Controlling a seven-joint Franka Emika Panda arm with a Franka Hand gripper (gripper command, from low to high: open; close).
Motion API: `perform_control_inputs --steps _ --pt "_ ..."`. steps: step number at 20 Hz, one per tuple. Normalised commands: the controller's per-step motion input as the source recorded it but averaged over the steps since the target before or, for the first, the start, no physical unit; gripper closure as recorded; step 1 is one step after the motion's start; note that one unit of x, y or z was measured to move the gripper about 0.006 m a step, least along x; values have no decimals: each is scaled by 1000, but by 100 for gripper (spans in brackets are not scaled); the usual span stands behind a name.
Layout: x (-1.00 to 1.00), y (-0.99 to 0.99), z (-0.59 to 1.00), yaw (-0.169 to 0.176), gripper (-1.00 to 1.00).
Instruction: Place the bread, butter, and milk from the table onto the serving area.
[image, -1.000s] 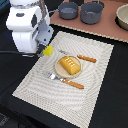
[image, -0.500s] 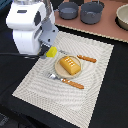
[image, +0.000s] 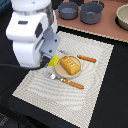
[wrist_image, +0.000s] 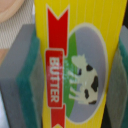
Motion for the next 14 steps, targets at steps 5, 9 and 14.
perform_control_inputs --steps 5,9,14 --pt "770 -482 -92 -16 100" --pt "711 -307 -107 -9 100" --pt "593 -74 -169 0 100"
